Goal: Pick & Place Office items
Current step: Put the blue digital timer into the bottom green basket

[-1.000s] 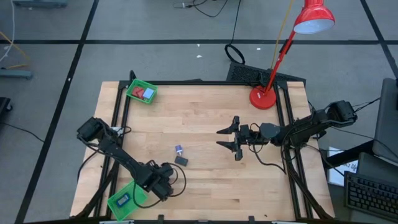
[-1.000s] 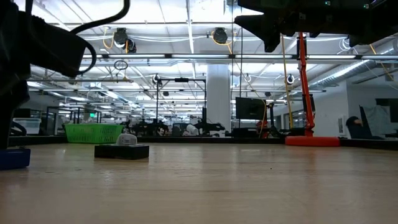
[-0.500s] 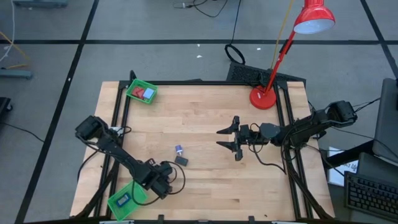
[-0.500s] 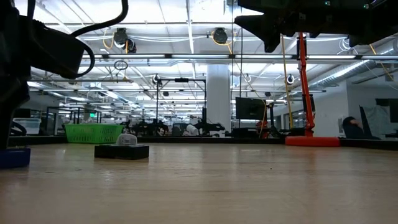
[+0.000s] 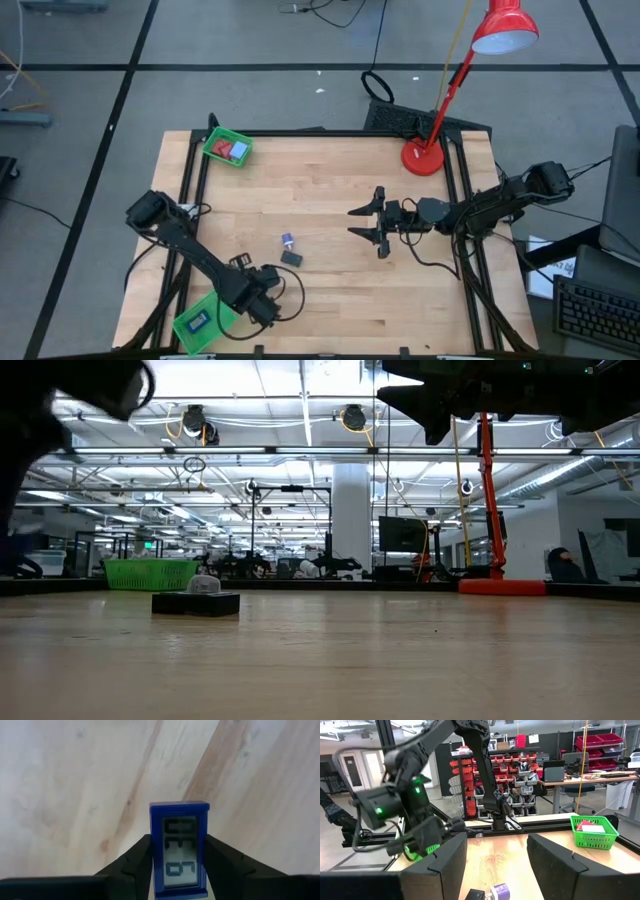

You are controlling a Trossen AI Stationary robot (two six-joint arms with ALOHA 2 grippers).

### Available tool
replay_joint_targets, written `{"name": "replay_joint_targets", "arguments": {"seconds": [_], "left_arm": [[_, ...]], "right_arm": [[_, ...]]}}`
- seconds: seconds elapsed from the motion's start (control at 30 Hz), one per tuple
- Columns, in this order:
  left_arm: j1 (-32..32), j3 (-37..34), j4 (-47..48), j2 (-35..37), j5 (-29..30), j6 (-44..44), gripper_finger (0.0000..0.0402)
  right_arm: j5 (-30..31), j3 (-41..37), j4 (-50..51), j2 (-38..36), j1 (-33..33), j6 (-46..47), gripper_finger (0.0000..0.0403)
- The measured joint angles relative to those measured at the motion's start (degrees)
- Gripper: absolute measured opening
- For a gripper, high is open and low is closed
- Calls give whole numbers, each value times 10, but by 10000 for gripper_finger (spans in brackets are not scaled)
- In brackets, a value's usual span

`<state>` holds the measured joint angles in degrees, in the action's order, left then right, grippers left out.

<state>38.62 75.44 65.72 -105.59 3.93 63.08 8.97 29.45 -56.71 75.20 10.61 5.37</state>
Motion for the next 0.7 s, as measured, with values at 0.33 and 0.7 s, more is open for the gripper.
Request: {"name": "replay_joint_targets", "arguments": {"seconds": [0.33, 0.7], "left_arm": [[62, 109, 136, 22, 4, 50, 134], [217, 110, 153, 83, 26, 313, 135]], "right_arm": [[0, 0, 0, 0, 0, 0, 196], [0, 0, 1, 0, 0, 0, 196]]}}
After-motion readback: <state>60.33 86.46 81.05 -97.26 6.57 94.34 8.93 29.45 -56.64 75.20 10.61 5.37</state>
